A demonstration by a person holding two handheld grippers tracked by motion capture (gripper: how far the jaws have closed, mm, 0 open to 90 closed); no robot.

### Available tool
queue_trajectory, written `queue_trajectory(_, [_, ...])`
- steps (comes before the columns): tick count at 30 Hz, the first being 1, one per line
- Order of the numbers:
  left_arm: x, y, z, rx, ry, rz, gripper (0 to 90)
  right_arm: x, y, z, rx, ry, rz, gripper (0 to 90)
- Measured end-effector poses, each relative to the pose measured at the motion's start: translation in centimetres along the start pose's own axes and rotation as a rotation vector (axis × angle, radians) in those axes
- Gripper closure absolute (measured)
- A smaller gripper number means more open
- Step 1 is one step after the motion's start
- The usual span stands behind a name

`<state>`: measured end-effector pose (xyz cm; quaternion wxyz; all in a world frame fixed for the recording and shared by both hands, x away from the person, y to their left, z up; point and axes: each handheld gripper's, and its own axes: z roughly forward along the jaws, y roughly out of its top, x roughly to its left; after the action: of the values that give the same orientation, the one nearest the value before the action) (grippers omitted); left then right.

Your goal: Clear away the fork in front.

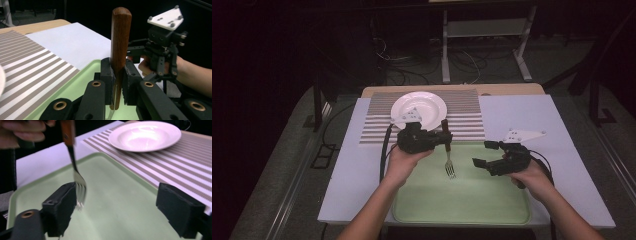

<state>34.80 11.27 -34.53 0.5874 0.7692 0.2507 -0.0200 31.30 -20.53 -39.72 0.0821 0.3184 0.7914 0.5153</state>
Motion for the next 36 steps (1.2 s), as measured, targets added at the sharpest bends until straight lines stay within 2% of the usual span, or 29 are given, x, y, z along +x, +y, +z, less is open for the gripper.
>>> queue_trajectory(1, [0.2, 0.0, -0.7, 0.005, 0.004, 0.003, 80.6, -0.4, -0.3, -0.3, 0.008, -0.007, 0.003, 13.9])
queue_trajectory(4, [0.3, -0.2, -1.3, 0.008, 0.01, 0.002, 80.6, -0.5, -0.7, -0.8, 0.012, -0.023, -0.004, 13.6])
queue_trajectory(5, [0.5, -0.4, -1.9, 0.016, 0.013, -0.002, 80.6, -0.7, -1.4, -1.3, 0.019, -0.029, 0.002, 13.5])
queue_trajectory(8, [0.7, -0.6, -2.5, 0.029, 0.016, 0.001, 80.6, -0.9, -2.1, -1.8, 0.029, -0.038, 0.003, 12.9])
queue_trajectory(11, [1.0, -0.9, -3.3, 0.041, 0.024, -0.002, 80.6, -1.1, -3.1, -2.8, 0.03, -0.057, 0.013, 9.4])
queue_trajectory(17, [1.4, -1.5, -5.4, 0.058, 0.032, -0.017, 80.5, -2.0, -5.5, -4.8, 0.034, -0.11, 0.053, 7.1])
queue_trajectory(21, [1.5, -2.1, -7.0, 0.051, 0.037, -0.039, 80.5, -2.4, -6.6, -5.6, 0.038, -0.137, 0.062, 7.1])
queue_trajectory(24, [1.5, -2.4, -7.5, 0.055, 0.043, -0.045, 80.5, -2.6, -7.0, -5.9, 0.056, -0.15, 0.054, 7.1])
queue_trajectory(28, [1.3, -3.3, -8.5, 0.063, 0.027, -0.075, 80.5, -2.7, -7.1, -5.7, 0.053, -0.166, 0.053, 2.8])
queue_trajectory(29, [1.2, -4.0, -8.8, 0.081, 0.022, -0.082, 80.5, -2.7, -7.1, -5.5, 0.057, -0.177, 0.052, 1.2])
queue_trajectory(33, [1.2, -4.9, -9.1, 0.103, 0.019, -0.094, 80.5, -2.7, -7.0, -5.6, 0.038, -0.188, 0.052, 1.2])
queue_trajectory(36, [1.5, -5.1, -9.1, 0.088, 0.015, -0.108, 80.4, -2.8, -7.0, -5.8, 0.028, -0.201, 0.047, 1.4])
